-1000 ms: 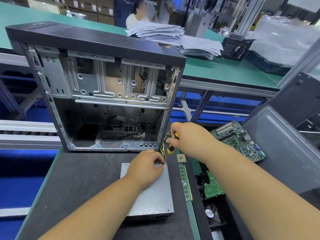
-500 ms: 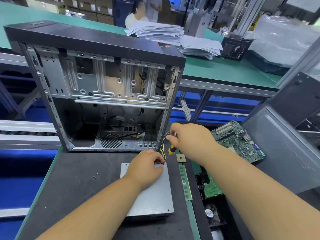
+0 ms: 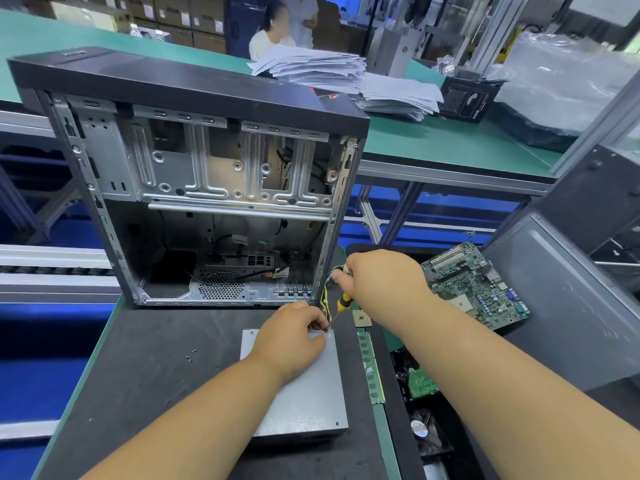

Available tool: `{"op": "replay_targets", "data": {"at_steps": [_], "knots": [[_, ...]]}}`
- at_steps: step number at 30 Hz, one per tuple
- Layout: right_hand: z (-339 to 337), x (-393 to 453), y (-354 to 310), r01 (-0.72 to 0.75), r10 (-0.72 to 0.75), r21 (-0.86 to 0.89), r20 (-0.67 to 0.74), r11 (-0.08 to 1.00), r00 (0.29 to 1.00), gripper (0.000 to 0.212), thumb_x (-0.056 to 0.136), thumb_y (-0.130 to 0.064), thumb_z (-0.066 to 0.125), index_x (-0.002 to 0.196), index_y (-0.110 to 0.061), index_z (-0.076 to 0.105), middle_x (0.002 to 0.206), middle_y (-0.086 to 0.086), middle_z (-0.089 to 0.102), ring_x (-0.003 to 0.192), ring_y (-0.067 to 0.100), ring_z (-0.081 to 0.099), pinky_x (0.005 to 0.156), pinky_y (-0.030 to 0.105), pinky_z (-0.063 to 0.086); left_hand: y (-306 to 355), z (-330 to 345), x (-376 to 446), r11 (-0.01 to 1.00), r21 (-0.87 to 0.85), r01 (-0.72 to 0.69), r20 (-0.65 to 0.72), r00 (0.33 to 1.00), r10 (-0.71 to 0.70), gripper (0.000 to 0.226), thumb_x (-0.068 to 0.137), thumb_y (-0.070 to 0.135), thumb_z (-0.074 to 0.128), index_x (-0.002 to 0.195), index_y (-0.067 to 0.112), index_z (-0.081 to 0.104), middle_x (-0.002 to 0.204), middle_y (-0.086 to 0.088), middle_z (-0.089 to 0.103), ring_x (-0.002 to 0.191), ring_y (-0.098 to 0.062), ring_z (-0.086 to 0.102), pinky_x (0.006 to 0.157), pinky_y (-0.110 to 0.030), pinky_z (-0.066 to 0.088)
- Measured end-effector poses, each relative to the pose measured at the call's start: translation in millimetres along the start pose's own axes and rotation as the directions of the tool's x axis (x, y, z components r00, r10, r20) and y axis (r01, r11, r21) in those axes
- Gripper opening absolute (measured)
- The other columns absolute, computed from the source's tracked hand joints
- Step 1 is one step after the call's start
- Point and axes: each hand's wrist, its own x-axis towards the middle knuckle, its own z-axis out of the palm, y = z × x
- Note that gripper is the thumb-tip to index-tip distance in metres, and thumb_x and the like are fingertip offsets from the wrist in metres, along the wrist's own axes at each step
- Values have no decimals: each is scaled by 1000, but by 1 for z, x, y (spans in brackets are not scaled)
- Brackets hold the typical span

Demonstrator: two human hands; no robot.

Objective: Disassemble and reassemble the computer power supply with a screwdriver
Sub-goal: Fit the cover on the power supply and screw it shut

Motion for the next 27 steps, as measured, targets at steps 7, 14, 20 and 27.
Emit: {"op": "replay_targets", "data": {"at_steps": [7, 14, 20, 27], "knots": [[-13, -5, 11, 147, -187, 349, 83, 926, 979, 13, 96, -26, 56, 99, -19, 45, 92, 1, 51, 79, 22, 50, 59, 32, 33, 1, 0, -1, 1000, -12, -4, -15, 1000, 4, 6, 81, 31, 66, 87, 32, 65, 88, 15, 58, 92, -5, 50, 76, -25, 46], [-8, 3, 0, -45, 53, -105, 75, 993, 996, 56, 99, -59, 35, 66, -15, 43, 59, -1, 44, 54, 22, 45, 45, 24, 26, 1, 0, -1, 1000, 9, 2, -8, 1000, -2, 9, 82, 32, 66, 90, 31, 66, 91, 15, 59, 93, -6, 50, 78, -26, 47], [-7, -1, 13, 23, -64, 310, 122, 951, 990, 26, 99, -41, 44, 88, -18, 46, 81, -1, 52, 69, 20, 49, 55, 32, 33, 0, 1, -1, 1000, 5, -11, -10, 1000, 11, 8, 82, 32, 66, 89, 32, 65, 90, 15, 58, 91, -6, 49, 76, -24, 45], [-13, 4, 2, 126, -127, 22, 53, 992, 991, 39, 98, -54, 46, 86, -16, 47, 64, -4, 42, 56, 16, 41, 46, 28, 24, 0, 1, 0, 1000, 18, -8, 1, 1000, 8, 8, 81, 33, 66, 90, 33, 65, 90, 15, 58, 92, -5, 50, 75, -24, 45]]}}
